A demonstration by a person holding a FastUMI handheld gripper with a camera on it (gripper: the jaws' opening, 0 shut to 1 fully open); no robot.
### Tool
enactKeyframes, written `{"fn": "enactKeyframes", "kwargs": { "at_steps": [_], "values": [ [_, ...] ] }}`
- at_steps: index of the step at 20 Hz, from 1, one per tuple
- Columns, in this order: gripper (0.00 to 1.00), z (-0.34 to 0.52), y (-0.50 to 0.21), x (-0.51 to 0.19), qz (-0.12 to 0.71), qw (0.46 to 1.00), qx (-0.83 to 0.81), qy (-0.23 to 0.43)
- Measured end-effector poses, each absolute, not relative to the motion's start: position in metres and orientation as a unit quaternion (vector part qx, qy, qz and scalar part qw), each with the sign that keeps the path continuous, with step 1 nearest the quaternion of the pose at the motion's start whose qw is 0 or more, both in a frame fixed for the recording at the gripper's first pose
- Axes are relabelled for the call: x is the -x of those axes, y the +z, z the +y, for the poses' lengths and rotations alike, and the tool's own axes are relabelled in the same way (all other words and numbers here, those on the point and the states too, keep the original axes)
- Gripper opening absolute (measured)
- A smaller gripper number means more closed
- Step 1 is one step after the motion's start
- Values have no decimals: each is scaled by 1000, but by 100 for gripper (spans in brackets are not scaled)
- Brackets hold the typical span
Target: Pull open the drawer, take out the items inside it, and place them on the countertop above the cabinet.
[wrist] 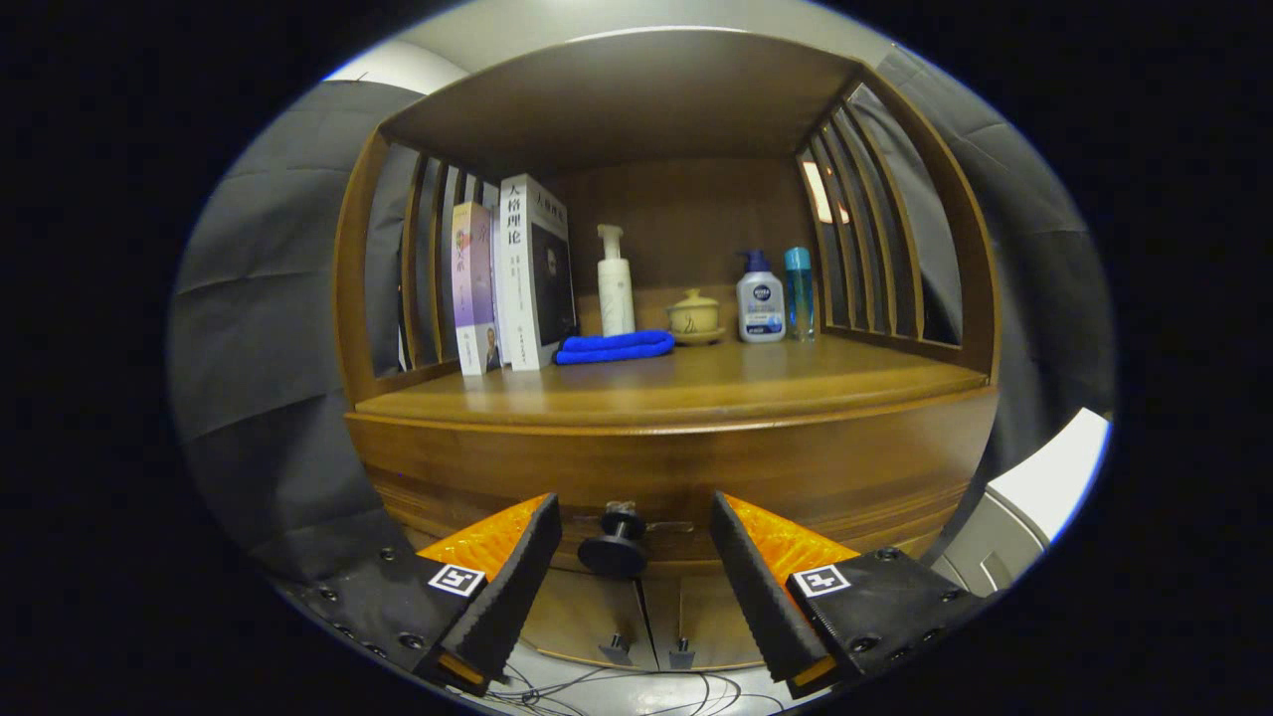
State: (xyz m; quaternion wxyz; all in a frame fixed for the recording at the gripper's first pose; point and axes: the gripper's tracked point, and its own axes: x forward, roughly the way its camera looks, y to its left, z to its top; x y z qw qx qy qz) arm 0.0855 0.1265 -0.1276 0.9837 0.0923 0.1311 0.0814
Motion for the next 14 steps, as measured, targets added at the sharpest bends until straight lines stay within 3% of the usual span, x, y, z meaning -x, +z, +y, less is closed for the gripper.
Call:
{"fn": "enactKeyframes", "kwargs": {
  "at_steps": [3, 9, 12, 14],
  "values": [
    [94, 136, -148, -87, 155, 980, -91, 87],
    [53, 145, -162, -89, 178, 974, -111, 85],
    [53, 145, -164, -92, 182, 973, -118, 81],
    [46, 145, -163, -91, 184, 973, -113, 79]
  ]
}}
